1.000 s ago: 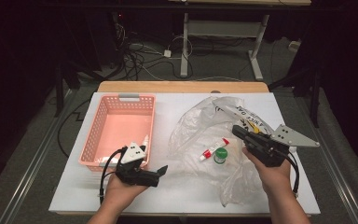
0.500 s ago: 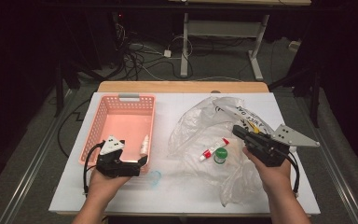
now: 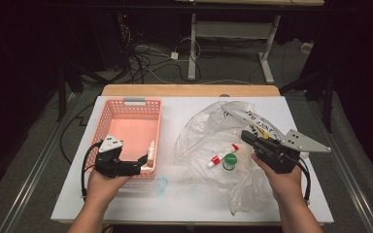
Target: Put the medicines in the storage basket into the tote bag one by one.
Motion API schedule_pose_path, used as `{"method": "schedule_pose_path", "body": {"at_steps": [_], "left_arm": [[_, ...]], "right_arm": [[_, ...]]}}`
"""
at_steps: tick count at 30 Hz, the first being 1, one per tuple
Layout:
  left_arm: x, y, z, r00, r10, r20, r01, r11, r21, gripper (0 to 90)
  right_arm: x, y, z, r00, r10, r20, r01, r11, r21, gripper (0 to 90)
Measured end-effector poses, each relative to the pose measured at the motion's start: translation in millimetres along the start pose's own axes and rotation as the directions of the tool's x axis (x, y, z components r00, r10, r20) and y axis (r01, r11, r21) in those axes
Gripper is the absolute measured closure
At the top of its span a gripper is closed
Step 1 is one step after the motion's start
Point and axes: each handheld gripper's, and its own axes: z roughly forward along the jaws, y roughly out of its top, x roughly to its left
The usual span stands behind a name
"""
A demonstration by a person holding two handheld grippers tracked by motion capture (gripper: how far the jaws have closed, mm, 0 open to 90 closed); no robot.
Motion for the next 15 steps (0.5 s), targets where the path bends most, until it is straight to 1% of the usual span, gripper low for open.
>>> {"method": "schedule_pose_path", "body": {"at_steps": [3, 6, 8, 10, 12, 14, 15], "left_arm": [[2.8, 6.2, 3.0, 1.0, -0.003, -0.006, 0.003, 0.9999, 0.013, 0.0], [5.9, 13.4, 6.6, 0.9999, -0.016, 0.005, 0.016, 0.9995, 0.028, 0.0], [6.6, 18.9, 9.7, 1.0, -0.008, 0.0, 0.008, 0.9989, 0.046, 0.0], [8.2, 25.3, 13.4, 0.9999, -0.013, 0.01, 0.012, 0.9971, 0.075, 0.0], [8.1, 31.8, 17.0, 0.9996, -0.012, 0.023, 0.01, 0.995, 0.099, 0.3], [8.8, 38.3, 23.0, 0.9997, -0.006, 0.024, 0.003, 0.9895, 0.145, 2.1], [10.2, 41.1, 26.7, 0.9997, -0.013, 0.023, 0.009, 0.9862, 0.166, 3.1]], "right_arm": [[-0.8, 0.5, -1.4, 1.0, -0.005, 0.001, 0.005, 1.0, -0.001, 90.0], [-1.2, 0.9, -2.1, 1.0, -0.006, 0.002, 0.006, 1.0, -0.003, 90.0], [-0.6, 1.9, -2.7, 1.0, -0.006, 0.004, 0.006, 1.0, -0.005, 90.0], [0.1, 2.8, -3.2, 1.0, -0.003, 0.005, 0.003, 1.0, -0.009, 90.0], [-0.7, 3.1, -3.4, 0.9999, -0.012, 0.004, 0.012, 1.0, -0.01, 90.0], [-1.2, 2.8, -3.3, 0.9999, -0.01, 0.005, 0.01, 1.0, -0.01, 90.0], [-1.5, 2.6, -3.2, 0.9999, -0.01, 0.005, 0.01, 1.0, -0.009, 90.0]]}}
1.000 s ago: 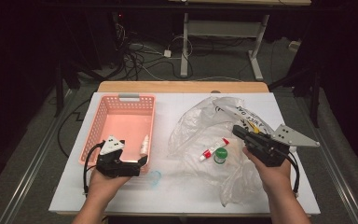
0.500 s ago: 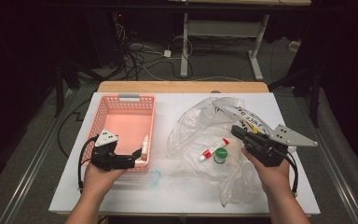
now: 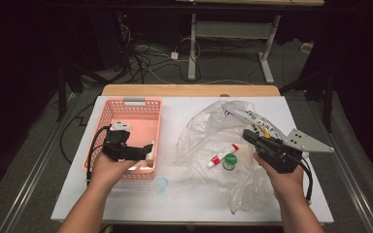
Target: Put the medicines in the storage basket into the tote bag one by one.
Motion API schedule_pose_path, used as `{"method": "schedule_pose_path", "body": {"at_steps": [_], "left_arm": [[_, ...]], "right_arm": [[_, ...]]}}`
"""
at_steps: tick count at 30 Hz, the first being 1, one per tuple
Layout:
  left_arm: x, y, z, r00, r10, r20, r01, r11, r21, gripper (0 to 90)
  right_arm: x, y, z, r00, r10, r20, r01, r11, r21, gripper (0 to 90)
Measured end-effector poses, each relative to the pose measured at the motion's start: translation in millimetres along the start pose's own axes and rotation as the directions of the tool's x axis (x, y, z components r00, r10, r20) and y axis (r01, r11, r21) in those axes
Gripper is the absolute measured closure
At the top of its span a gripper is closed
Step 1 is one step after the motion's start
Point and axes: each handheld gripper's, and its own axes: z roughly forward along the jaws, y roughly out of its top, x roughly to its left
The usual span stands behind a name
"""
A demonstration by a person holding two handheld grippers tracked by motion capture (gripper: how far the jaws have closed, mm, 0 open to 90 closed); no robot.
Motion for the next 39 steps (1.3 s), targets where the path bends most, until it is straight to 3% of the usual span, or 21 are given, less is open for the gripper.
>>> {"method": "schedule_pose_path", "body": {"at_steps": [4, 8, 12, 16, 19, 20, 23, 26, 30, 38, 39], "left_arm": [[5.9, 10.5, 15.0, 0.9998, 0.002, -0.019, 0.0, 0.9963, 0.086, 9.3], [12.0, 16.5, 27.5, 0.9997, -0.01, -0.024, 0.014, 0.9828, 0.184, 15.7], [15.9, 21.5, 38.2, 0.9995, -0.026, -0.016, 0.03, 0.9577, 0.286, 21.8], [19.8, 24.0, 51.7, 0.9982, -0.059, 0.011, 0.05, 0.9181, 0.393, 26.4], [21.0, 25.6, 58.4, 0.9967, -0.077, 0.025, 0.058, 0.894, 0.444, 29.8], [21.1, 26.2, 60.4, 0.9966, -0.078, 0.027, 0.057, 0.8871, 0.458, 31.3], [21.2, 27.6, 64.9, 0.9942, -0.099, 0.042, 0.068, 0.8792, 0.472, 35.5], [19.5, 28.0, 70.7, 0.9966, -0.081, 0.014, 0.062, 0.8547, 0.515, 42.2], [17.5, 28.5, 75.1, 0.9983, -0.056, -0.019, 0.057, 0.8351, 0.547, 49.9], [13.8, 27.3, 82.4, 0.9987, -0.011, -0.05, 0.038, 0.81, 0.585, 55.3], [13.7, 27.3, 82.9, 0.9986, -0.009, -0.052, 0.038, 0.8102, 0.585, 55.8]], "right_arm": [[0.7, -0.1, 0.4, 1.0, 0.004, -0.001, -0.004, 1.0, -0.001, 90.0], [-0.4, 0.5, -1.0, 1.0, -0.004, 0.0, 0.004, 1.0, -0.003, 90.0], [-0.2, 0.5, -0.7, 1.0, 0.006, 0.002, -0.006, 1.0, -0.005, 90.0], [0.7, 0.2, 0.1, 1.0, 0.001, -0.002, -0.001, 1.0, 0.0, 90.0], [0.0, 0.5, -0.7, 1.0, 0.001, -0.001, -0.001, 1.0, -0.003, 90.0], [-0.3, 0.6, -0.9, 1.0, 0.003, 0.001, -0.003, 1.0, -0.006, 90.0], [-0.8, 0.3, -1.1, 1.0, 0.001, 0.001, -0.001, 1.0, -0.003, 90.0], [0.1, 0.3, -1.0, 1.0, 0.003, 0.0, -0.003, 1.0, 0.0, 90.0], [-0.2, 0.6, -1.2, 1.0, 0.003, 0.002, -0.003, 1.0, -0.005, 90.0], [-0.2, 0.7, -1.2, 1.0, 0.003, 0.001, -0.003, 1.0, -0.006, 90.0], [-0.1, 0.7, -1.2, 1.0, 0.003, 0.001, -0.003, 1.0, -0.006, 90.0]]}}
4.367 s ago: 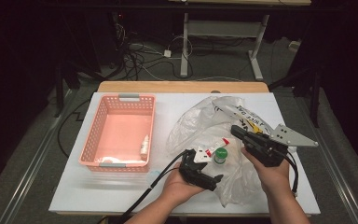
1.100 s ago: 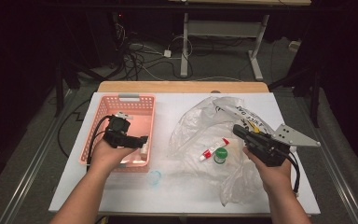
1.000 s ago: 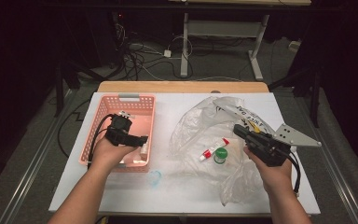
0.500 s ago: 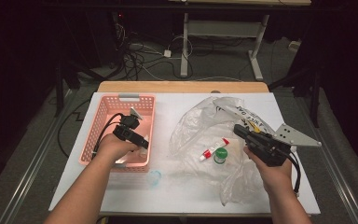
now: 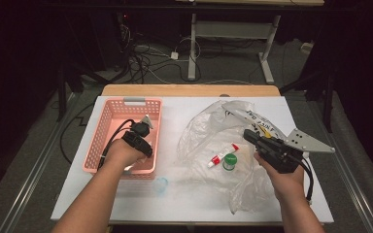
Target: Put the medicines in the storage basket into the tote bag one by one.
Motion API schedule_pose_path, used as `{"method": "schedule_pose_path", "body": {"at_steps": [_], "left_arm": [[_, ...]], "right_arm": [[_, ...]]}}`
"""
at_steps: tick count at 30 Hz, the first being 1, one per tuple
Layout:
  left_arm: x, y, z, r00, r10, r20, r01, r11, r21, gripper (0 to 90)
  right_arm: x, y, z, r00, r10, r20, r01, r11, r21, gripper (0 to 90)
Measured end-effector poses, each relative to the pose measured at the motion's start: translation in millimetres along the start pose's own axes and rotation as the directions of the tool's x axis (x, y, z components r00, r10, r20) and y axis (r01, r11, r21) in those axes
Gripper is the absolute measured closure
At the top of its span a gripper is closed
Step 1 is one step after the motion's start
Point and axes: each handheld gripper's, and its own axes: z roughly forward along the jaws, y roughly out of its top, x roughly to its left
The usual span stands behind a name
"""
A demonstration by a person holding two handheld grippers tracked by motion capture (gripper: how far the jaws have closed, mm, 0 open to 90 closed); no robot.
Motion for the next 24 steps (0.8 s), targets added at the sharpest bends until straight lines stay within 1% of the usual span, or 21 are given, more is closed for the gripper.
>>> {"method": "schedule_pose_path", "body": {"at_steps": [3, 5, 7, 9, 13, 15, 17, 19, 21, 23, 24], "left_arm": [[-0.1, 0.5, 0.1, 1.0, -0.003, -0.005, 0.003, 1.0, -0.008, 57.7], [-0.4, 0.1, -0.8, 0.9999, 0.001, -0.01, -0.002, 0.9999, -0.016, 58.1], [-0.4, -1.1, -3.2, 1.0, 0.005, 0.002, -0.005, 0.9994, -0.033, 58.1], [-1.0, -3.1, -7.5, 0.9997, 0.021, 0.016, -0.02, 0.9972, -0.072, 58.1], [-4.0, -9.9, -15.9, 0.9992, 0.027, 0.028, -0.023, 0.9915, -0.128, 58.1], [-4.6, -14.9, -20.4, 0.9989, 0.029, 0.036, -0.023, 0.9867, -0.161, 58.1], [-4.6, -21.1, -26.0, 0.9991, 0.03, 0.031, -0.023, 0.9771, -0.212, 58.1], [-3.3, -27.7, -31.0, 0.999, 0.022, 0.038, -0.012, 0.9662, -0.257, 58.1], [-2.4, -34.6, -35.2, 0.9987, 0.018, 0.048, -0.003, 0.9538, -0.3, 58.1], [-2.4, -41.9, -38.8, 0.998, 0.026, 0.057, -0.005, 0.9417, -0.336, 58.1], [-2.9, -45.4, -40.1, 0.9975, 0.035, 0.062, -0.011, 0.9343, -0.356, 58.1]], "right_arm": [[-0.1, 0.0, -0.3, 1.0, -0.005, -0.002, 0.005, 1.0, 0.001, 90.0], [0.2, 0.5, -0.8, 1.0, 0.003, 0.0, -0.003, 1.0, -0.001, 90.0], [-0.8, 0.3, -1.4, 1.0, -0.004, 0.0, 0.004, 1.0, 0.0, 90.0], [-1.4, -0.1, -1.4, 1.0, 0.0, 0.0, 0.0, 1.0, 0.001, 90.0], [-1.6, -1.1, 0.1, 1.0, 0.006, 0.0, -0.006, 1.0, 0.003, 90.0], [-1.2, -1.3, 0.4, 1.0, 0.002, -0.003, -0.002, 1.0, 0.006, 90.0], [-0.4, -1.1, 0.8, 1.0, 0.005, -0.002, -0.005, 1.0, 0.005, 90.0], [-0.2, -1.2, 0.9, 1.0, -0.002, -0.004, 0.002, 1.0, 0.008, 90.0], [0.4, -1.2, 1.3, 1.0, 0.0, -0.003, 0.0, 1.0, 0.007, 90.0], [0.6, -1.2, 1.4, 1.0, -0.002, -0.004, 0.002, 1.0, 0.007, 90.0], [0.7, -1.2, 1.4, 1.0, -0.001, -0.004, 0.001, 1.0, 0.008, 90.0]]}}
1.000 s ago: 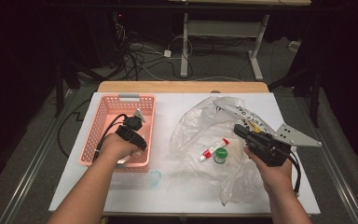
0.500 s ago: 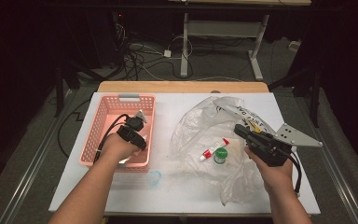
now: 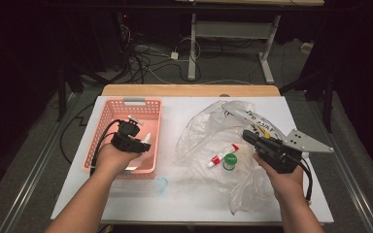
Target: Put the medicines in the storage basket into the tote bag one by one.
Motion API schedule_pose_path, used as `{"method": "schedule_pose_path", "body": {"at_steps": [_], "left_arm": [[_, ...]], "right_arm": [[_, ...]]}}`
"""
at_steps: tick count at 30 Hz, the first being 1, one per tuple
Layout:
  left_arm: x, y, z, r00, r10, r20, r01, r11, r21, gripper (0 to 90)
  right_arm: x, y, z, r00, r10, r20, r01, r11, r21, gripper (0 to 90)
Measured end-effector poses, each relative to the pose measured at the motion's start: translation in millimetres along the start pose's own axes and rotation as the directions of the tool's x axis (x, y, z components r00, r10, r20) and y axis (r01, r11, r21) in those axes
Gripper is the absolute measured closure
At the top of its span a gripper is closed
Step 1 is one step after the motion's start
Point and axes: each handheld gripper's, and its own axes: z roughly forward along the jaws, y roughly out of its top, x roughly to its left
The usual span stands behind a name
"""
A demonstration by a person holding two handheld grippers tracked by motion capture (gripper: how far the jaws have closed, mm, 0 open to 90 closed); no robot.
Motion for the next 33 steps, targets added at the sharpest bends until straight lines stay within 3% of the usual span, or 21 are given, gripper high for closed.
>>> {"method": "schedule_pose_path", "body": {"at_steps": [4, 11, 17, 25, 29, 33], "left_arm": [[-3.3, -12.1, -8.3, 0.9998, 0.022, -0.004, -0.022, 0.9974, -0.069, 58.1], [-8.7, -31.3, -13.6, 0.9997, 0.023, -0.006, -0.024, 0.9828, -0.183, 58.1], [-15.5, -42.8, -11.6, 0.9975, 0.063, -0.032, -0.069, 0.9732, -0.219, 58.1], [-23.6, -54.2, -13.1, 0.9946, 0.082, -0.063, -0.098, 0.9442, -0.315, 58.1], [-23.1, -65.3, -15.1, 0.9977, 0.054, -0.04, -0.066, 0.9197, -0.387, 58.1], [-25.8, -68.7, -17.2, 0.9967, 0.071, -0.04, -0.081, 0.9123, -0.401, 58.1]], "right_arm": [[-0.2, -0.3, 0.2, 1.0, 0.001, 0.0, -0.001, 1.0, 0.003, 90.0], [0.7, -0.4, 0.8, 1.0, -0.003, -0.001, 0.003, 1.0, 0.007, 90.0], [-0.1, -1.5, 1.5, 1.0, -0.005, -0.002, 0.005, 1.0, 0.008, 90.0], [0.5, -2.8, 3.3, 1.0, -0.002, 0.0, 0.002, 1.0, 0.015, 90.0], [1.1, -2.4, 2.6, 0.9999, -0.01, 0.0, 0.01, 1.0, 0.016, 90.0], [1.8, -2.1, 3.3, 0.9999, -0.011, -0.002, 0.011, 1.0, 0.013, 90.0]]}}
